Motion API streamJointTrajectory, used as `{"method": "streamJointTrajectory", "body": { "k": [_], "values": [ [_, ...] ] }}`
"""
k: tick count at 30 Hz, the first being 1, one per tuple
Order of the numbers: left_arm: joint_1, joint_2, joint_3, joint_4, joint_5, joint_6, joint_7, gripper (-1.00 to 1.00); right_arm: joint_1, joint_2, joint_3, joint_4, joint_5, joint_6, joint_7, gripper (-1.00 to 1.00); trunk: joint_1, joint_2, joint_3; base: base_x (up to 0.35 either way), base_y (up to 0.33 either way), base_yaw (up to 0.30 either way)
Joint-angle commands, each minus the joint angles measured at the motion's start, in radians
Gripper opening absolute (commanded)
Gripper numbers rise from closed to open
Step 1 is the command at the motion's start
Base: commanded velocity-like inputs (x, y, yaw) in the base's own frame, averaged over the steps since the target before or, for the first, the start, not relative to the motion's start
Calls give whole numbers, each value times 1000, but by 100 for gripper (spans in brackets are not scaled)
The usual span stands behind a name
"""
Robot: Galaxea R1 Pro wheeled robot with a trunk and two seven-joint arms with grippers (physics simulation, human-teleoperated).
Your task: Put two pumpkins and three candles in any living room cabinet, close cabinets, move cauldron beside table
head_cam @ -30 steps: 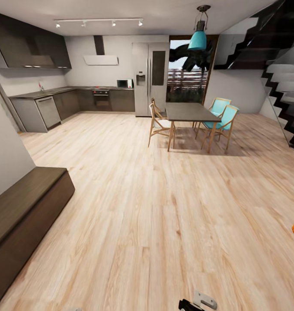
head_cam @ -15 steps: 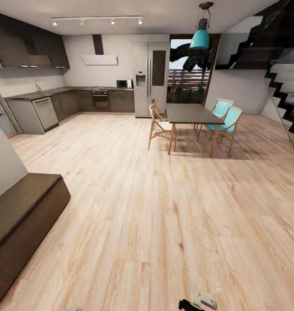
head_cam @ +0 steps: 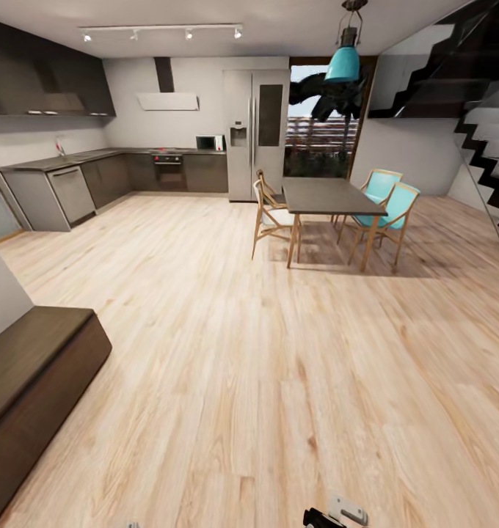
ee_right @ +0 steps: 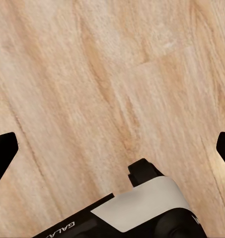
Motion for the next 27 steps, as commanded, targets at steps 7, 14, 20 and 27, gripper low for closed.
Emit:
{"method": "streamJointTrajectory", "body": {
  "k": [7, 14, 20, 27],
  "values": [
    [0, 0, 0, 0, 0, -3, 0, 100, 0, 0, 0, 0, 0, 0, 0, 100, 0, 0, 0, 328, 0, 0],
    [1, 0, 0, 0, 0, -3, 0, 100, 0, 0, -2, 0, -2, 0, -1, 100, 0, 0, 0, 328, 0, 0],
    [0, 0, 0, 0, 0, -3, 0, 100, 0, 1, -6, -2, -5, 0, -1, 100, 0, 0, 0, 328, 0, 0],
    [0, -1, 0, 0, 0, -3, 0, 100, 0, 1, -7, -2, -3, 0, -1, 100, 0, 0, 0, 328, 0, 0]
  ]
}}
